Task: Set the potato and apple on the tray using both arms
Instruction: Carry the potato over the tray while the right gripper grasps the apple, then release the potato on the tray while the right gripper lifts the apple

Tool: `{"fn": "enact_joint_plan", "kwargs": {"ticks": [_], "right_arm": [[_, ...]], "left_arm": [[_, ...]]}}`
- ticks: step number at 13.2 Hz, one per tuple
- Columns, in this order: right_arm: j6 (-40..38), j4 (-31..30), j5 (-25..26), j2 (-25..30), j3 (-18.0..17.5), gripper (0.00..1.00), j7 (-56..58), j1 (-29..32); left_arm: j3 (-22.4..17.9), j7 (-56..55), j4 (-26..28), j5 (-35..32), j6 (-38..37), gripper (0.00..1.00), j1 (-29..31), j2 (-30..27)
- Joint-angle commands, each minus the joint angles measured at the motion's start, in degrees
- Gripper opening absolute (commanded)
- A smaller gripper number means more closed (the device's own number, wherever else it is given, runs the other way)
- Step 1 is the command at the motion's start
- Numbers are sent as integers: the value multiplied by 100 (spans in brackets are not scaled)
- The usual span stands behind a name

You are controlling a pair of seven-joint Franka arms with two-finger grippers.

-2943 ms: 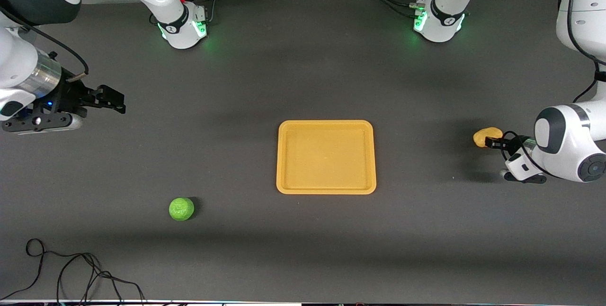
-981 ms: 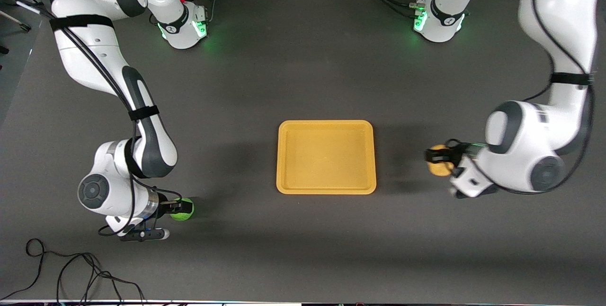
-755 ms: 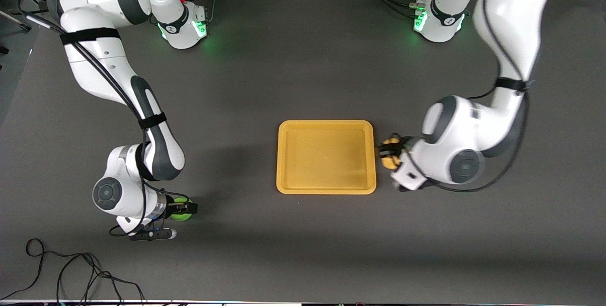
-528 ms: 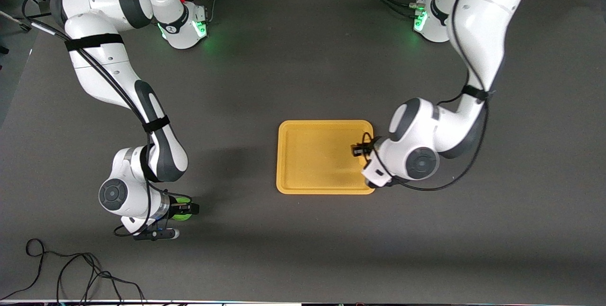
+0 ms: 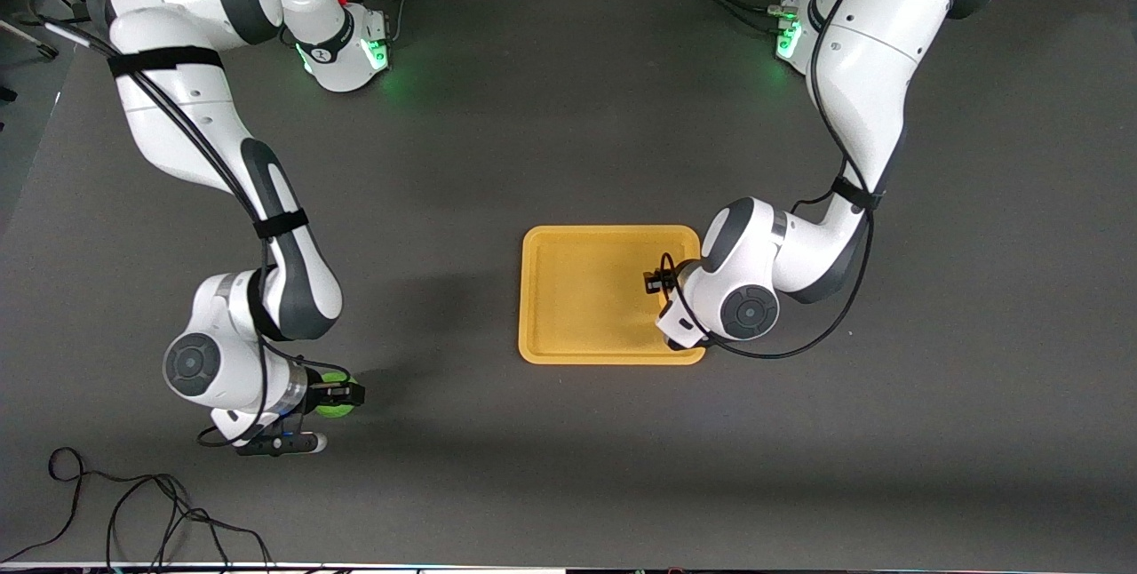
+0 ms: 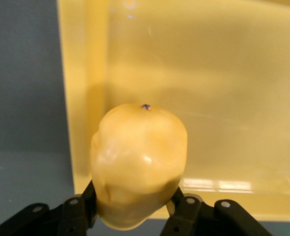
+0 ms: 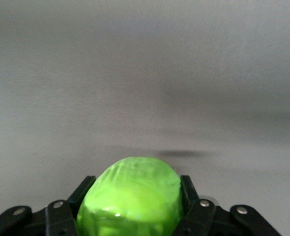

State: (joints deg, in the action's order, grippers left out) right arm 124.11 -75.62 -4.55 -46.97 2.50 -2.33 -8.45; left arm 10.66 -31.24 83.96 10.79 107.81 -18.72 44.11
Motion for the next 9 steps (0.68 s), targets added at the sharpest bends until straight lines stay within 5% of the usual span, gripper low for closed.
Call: {"fn": "enact_joint_plan", "kwargs": {"ticks": [1,2,4,5,9], "right_arm": [[-763,46,-20,652,14,58,-4,-25],[-1061,64,15,915,14,58,5,-25],[-1651,56,103,1390,14,58,-4,-34],[-1914,47,112,1609,5,58,5,-34],[-2803,3,103,2313,5,58,76,-69]], "left_arm": [[-11,-75,-108,-244,3,6,9,150],[-11,-76,-116,-244,12,17,0,185],[-11,-67,-116,-279,47,80,-9,238],[-11,-75,-125,-331,47,96,-17,238],[-2,-102,-195,-306,-49,100,0,133]]}}
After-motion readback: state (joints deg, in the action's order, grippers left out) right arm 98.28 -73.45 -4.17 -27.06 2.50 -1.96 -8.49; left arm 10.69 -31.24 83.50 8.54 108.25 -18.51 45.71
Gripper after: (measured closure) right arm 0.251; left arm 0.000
